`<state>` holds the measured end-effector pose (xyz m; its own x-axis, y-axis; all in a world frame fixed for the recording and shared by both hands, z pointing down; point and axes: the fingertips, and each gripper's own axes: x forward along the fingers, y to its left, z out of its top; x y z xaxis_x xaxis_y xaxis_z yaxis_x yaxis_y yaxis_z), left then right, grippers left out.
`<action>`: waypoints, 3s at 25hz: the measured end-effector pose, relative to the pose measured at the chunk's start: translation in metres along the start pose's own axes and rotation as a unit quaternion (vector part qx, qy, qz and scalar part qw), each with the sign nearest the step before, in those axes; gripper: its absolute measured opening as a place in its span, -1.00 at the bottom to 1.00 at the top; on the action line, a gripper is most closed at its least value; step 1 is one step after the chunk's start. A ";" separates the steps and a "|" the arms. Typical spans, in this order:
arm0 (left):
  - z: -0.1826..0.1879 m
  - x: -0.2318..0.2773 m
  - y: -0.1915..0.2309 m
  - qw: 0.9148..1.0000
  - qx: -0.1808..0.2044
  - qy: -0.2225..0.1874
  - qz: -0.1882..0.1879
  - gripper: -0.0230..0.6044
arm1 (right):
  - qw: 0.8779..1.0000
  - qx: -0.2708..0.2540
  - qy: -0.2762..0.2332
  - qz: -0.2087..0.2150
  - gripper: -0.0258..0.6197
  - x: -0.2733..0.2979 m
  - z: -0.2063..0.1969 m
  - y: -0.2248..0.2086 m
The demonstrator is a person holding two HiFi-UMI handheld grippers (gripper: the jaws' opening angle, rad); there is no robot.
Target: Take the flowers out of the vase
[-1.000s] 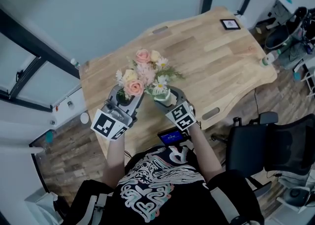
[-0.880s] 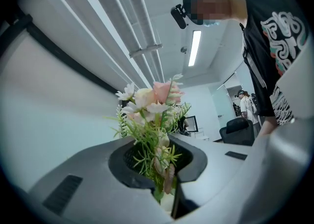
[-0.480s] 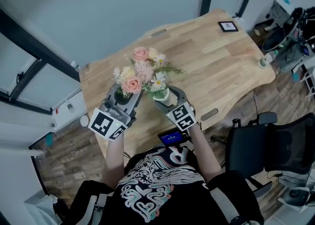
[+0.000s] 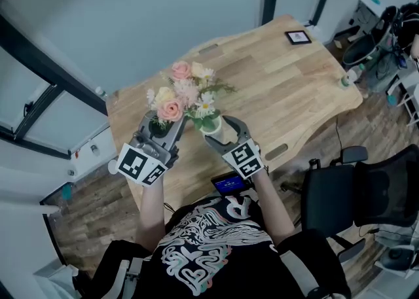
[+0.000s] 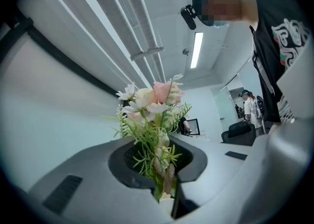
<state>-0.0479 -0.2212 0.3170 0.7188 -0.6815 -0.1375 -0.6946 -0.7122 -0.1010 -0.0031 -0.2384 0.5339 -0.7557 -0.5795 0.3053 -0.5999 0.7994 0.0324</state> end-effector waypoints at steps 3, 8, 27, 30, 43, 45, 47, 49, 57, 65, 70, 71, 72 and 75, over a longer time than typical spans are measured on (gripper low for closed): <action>0.004 -0.003 -0.002 1.000 -0.005 -0.008 0.006 -0.71 | 1.000 0.002 -0.017 0.001 0.10 -0.012 0.010 0.003; 0.016 -0.011 -0.008 1.000 -0.005 -0.020 0.010 -0.71 | 0.999 -0.002 -0.046 -0.008 0.10 -0.030 0.034 0.012; 0.062 -0.053 -0.005 0.996 -0.022 -0.070 0.046 -0.71 | 0.980 0.013 -0.172 -0.098 -0.90 -0.106 0.095 0.004; 0.067 -0.065 -0.005 0.996 -0.023 -0.073 0.055 -0.71 | 0.980 0.014 -0.169 -0.103 -0.90 -0.111 0.093 0.010; 0.045 -0.096 -0.010 0.994 -0.036 -0.053 0.085 -0.71 | 0.981 0.007 -0.166 -0.105 -0.90 -0.119 0.081 0.022; 0.036 -0.100 -0.005 0.994 -0.047 -0.047 0.089 -0.71 | 0.981 0.009 -0.163 -0.103 -0.90 -0.114 0.081 0.024; 0.026 -0.101 0.000 0.994 -0.053 -0.035 0.094 -0.71 | 0.982 0.010 -0.159 -0.099 -0.90 -0.109 0.081 0.026; 0.015 -0.102 0.003 0.993 -0.058 -0.022 0.099 -0.71 | 0.983 0.011 -0.154 -0.097 -0.90 -0.107 0.079 0.026; -0.031 -0.107 -0.004 0.989 -0.095 0.015 0.109 -0.71 | 0.985 0.016 -0.147 -0.093 -0.90 -0.111 0.071 0.028; -0.089 -0.113 -0.007 0.980 -0.152 0.055 0.111 -0.71 | 0.986 0.027 -0.127 -0.106 -0.90 -0.117 0.051 0.024; -0.121 -0.118 -0.006 0.973 -0.184 0.078 0.119 -0.71 | 0.987 0.033 -0.115 -0.107 -0.90 -0.113 0.042 0.024; -0.130 -0.119 -0.007 0.971 -0.188 0.089 0.120 -0.71 | 0.987 0.034 -0.113 -0.106 -0.90 -0.112 0.040 0.025; -0.139 -0.120 -0.007 0.969 -0.193 0.098 0.121 -0.71 | 0.988 0.035 -0.110 -0.105 -0.90 -0.111 0.038 0.026; -0.161 -0.120 -0.004 0.962 -0.212 0.118 0.123 -0.71 | 0.988 0.038 -0.101 -0.106 -0.90 -0.108 0.034 0.024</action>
<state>-0.1267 -0.1631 0.4931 0.5548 -0.8224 0.1261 -0.8065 -0.4944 0.3241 0.0554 -0.1623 0.4694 -0.6427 -0.7592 0.1032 -0.7631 0.6463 0.0018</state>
